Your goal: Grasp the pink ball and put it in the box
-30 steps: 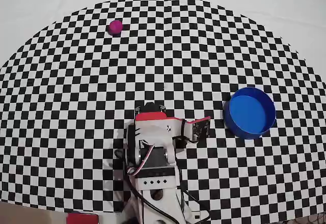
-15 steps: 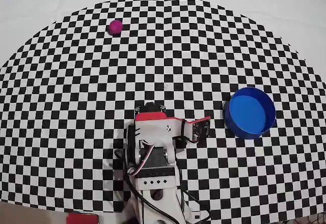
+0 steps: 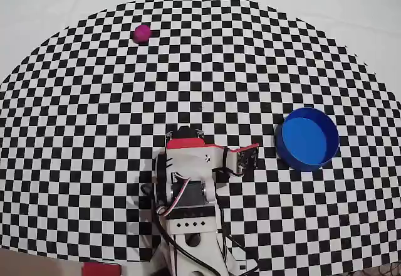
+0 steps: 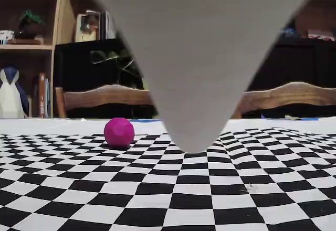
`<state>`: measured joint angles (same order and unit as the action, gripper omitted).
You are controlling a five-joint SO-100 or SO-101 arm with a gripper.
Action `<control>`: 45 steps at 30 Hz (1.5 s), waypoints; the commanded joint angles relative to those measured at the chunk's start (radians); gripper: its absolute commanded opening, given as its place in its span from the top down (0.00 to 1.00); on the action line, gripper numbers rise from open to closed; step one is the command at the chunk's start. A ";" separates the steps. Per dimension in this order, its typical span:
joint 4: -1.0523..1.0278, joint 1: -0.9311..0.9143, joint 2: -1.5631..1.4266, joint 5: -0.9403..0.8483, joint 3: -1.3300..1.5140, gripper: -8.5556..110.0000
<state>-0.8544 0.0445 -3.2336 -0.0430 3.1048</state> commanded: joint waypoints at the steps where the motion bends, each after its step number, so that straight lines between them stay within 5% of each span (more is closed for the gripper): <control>1: -0.003 -0.008 -0.018 0.005 -0.005 0.93; 45: 0.132 -0.012 -0.018 -0.006 0.006 0.93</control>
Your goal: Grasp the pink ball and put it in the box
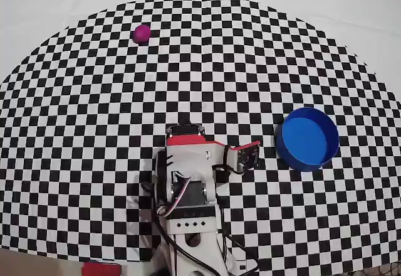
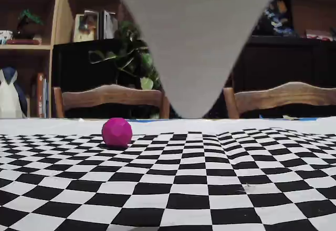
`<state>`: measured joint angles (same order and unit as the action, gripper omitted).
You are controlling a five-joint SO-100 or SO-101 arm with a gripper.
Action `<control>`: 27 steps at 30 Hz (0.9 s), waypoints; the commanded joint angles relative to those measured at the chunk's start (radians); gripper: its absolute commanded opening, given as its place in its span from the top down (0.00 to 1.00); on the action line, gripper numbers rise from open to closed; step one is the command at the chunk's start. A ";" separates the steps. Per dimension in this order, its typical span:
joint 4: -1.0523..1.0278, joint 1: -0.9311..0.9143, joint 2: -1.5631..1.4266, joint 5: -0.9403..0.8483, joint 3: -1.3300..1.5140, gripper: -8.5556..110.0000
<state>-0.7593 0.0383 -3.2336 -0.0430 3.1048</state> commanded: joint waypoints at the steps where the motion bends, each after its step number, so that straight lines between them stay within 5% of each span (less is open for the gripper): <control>1: 0.051 -0.006 -0.017 -0.006 0.006 0.93; 27: 0.428 -0.037 0.031 -0.008 0.008 0.93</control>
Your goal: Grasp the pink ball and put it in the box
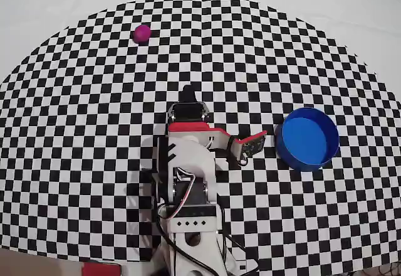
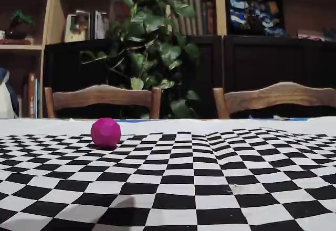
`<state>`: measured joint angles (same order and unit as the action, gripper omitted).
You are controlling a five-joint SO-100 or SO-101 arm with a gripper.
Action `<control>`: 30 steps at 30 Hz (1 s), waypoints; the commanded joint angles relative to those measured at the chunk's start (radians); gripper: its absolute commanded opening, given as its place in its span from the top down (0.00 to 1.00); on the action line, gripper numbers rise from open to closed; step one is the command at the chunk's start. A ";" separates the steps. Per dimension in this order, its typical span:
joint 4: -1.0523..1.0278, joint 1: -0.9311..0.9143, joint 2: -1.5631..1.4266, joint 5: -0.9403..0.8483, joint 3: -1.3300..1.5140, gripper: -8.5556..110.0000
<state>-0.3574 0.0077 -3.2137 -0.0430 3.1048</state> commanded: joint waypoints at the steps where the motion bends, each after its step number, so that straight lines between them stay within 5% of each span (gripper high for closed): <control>1: 0.032 -0.008 0.014 -0.008 0.008 0.93; 30: 0.107 -0.011 0.037 -0.008 0.008 0.93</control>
<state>-0.2700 0.0077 -3.1876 -0.0430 3.1048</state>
